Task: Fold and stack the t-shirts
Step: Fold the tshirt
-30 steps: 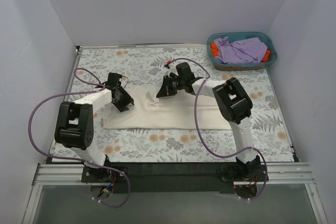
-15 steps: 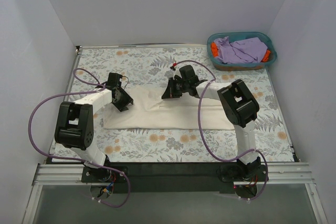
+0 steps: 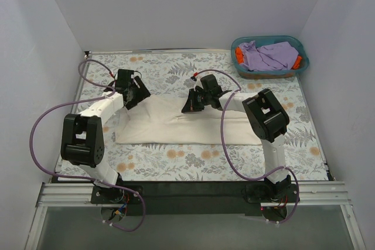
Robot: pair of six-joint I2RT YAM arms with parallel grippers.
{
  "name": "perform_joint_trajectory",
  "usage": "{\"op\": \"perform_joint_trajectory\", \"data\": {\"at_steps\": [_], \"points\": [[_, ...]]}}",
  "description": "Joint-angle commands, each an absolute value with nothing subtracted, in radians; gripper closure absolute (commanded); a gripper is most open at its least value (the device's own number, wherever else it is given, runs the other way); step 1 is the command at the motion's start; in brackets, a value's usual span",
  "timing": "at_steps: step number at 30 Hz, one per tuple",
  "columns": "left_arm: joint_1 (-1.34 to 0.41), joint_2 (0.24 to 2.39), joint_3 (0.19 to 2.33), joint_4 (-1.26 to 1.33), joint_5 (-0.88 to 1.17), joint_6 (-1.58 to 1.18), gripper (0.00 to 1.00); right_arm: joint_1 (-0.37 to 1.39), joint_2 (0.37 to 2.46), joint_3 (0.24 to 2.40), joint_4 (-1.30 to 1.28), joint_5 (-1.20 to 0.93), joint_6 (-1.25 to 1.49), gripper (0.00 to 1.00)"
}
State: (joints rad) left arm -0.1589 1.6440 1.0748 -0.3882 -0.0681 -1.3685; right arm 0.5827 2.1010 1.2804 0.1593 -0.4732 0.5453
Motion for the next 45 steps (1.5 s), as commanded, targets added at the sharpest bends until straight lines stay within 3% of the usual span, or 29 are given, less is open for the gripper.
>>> {"op": "perform_joint_trajectory", "data": {"at_steps": [1,5,10,12,13,17,20,39,44,45], "points": [[-0.155,1.649,1.100,-0.206,-0.034,-1.143,0.34,0.578,2.108,1.292,0.155,-0.468,0.535,0.99],[-0.155,1.687,1.074,-0.051,0.093,-0.910,0.31,0.577,2.114,1.301,0.153,-0.469,0.537,0.99],[-0.150,1.817,1.192,-0.080,0.238,-0.772,0.31,0.578,2.126,1.321,0.150,-0.471,0.534,0.99],[-0.147,1.867,1.241,-0.112,0.297,-0.753,0.35,0.578,2.131,1.328,0.146,-0.472,0.531,0.99],[-0.146,1.887,1.287,-0.145,0.313,-0.730,0.44,0.580,2.129,1.330,0.144,-0.474,0.529,0.99],[-0.118,1.963,1.342,-0.187,0.388,-0.698,0.58,0.578,2.134,1.341,0.132,-0.471,0.519,0.99],[-0.101,1.991,1.374,-0.232,0.457,-0.674,0.60,0.578,2.135,1.342,0.129,-0.469,0.515,0.99],[-0.075,2.060,1.382,-0.276,0.551,-0.669,0.61,0.578,2.149,1.355,0.123,-0.472,0.508,0.99],[-0.074,2.076,1.387,-0.288,0.552,-0.667,0.69,0.578,2.146,1.356,0.120,-0.468,0.505,0.99],[-0.072,2.074,1.388,-0.287,0.552,-0.667,0.75,0.578,2.148,1.356,0.118,-0.468,0.505,0.99]]}}
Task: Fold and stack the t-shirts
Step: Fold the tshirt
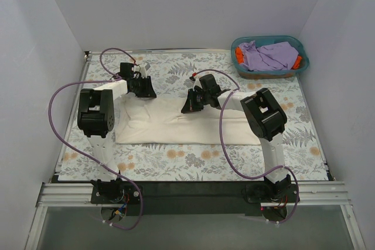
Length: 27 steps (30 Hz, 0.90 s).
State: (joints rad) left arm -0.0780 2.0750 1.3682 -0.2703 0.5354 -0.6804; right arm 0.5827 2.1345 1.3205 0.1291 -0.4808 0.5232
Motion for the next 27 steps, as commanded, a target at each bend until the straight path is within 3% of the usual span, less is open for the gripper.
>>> {"op": "perform_joint_trajectory", "data": {"at_steps": [1,3,5,27], "points": [[-0.072,2.072,1.391,-0.287,0.555,-0.667,0.79,0.580,2.148,1.356,0.117,-0.466,0.505,0.99],[-0.066,2.071,1.404,-0.287,0.564,-0.667,0.94,0.578,2.148,1.361,0.117,-0.466,0.503,0.99],[-0.064,2.068,1.410,-0.287,0.569,-0.667,1.00,0.578,2.146,1.364,0.114,-0.462,0.503,0.99],[-0.008,1.867,1.313,-0.227,0.598,-0.736,1.00,0.587,2.082,1.430,0.023,-0.440,0.411,0.99]]}}
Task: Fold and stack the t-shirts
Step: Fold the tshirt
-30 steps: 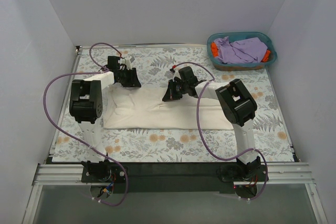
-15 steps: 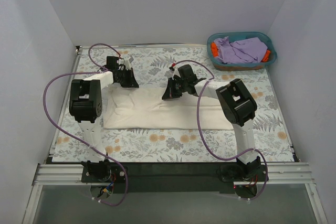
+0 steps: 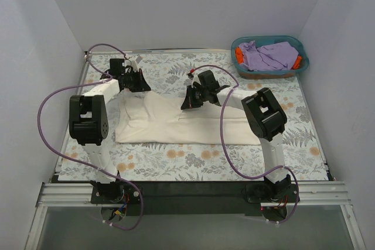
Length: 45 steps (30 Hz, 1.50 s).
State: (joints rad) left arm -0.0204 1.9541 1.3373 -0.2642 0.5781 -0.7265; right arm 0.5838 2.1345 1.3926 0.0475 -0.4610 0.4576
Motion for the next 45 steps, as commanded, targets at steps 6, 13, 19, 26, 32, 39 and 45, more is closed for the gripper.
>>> {"op": "perform_joint_trajectory", "data": {"at_steps": [6,13,19,26,32,39,45], "points": [[-0.006,1.816,1.252,-0.212,0.597,-0.749,1.00,0.591,2.046,1.416,0.006,-0.433,0.379,0.99],[-0.006,1.752,1.174,-0.199,0.560,-0.794,1.00,0.603,2.011,1.414,0.002,-0.451,0.338,0.99],[-0.006,1.681,1.109,-0.193,0.522,-0.828,1.00,0.612,1.993,1.394,-0.025,-0.457,0.313,0.99],[-0.006,1.621,1.028,-0.179,0.459,-0.882,1.00,0.634,1.979,1.384,-0.037,-0.457,0.258,0.99],[-0.003,1.582,0.982,-0.183,0.384,-0.933,1.00,0.650,1.960,1.353,-0.035,-0.442,0.212,0.99],[-0.003,1.549,0.968,-0.210,0.342,-0.966,1.00,0.672,1.941,1.348,-0.035,-0.442,0.172,0.99],[-0.003,1.528,0.930,-0.209,0.344,-0.985,1.00,0.690,1.940,1.328,-0.037,-0.443,0.146,0.99]]}}
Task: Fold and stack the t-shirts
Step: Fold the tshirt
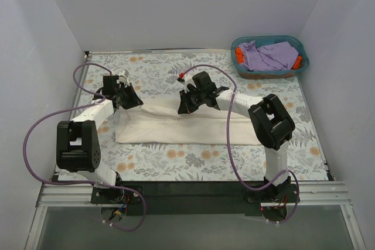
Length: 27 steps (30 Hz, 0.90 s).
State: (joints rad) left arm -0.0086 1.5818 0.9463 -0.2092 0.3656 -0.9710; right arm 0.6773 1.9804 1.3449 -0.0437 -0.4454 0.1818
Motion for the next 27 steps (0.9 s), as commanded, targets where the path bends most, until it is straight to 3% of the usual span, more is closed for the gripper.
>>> {"op": "perform_joint_trajectory", "data": {"at_steps": [1,18,24,27], "points": [[-0.003,1.528,0.922,-0.207,0.344,-0.986,1.00,0.692,1.942,1.327,-0.035,-0.443,0.143,0.98],[-0.003,1.483,0.786,-0.126,0.330,-1.095,0.98,0.729,1.959,1.321,-0.058,-0.463,0.103,0.88],[-0.002,1.450,0.746,-0.126,0.292,-1.123,0.92,0.741,1.950,1.304,-0.069,-0.477,0.095,0.81],[-0.003,1.411,0.721,-0.126,0.273,-1.140,0.82,0.744,1.936,1.293,-0.074,-0.479,0.095,0.78]]}}
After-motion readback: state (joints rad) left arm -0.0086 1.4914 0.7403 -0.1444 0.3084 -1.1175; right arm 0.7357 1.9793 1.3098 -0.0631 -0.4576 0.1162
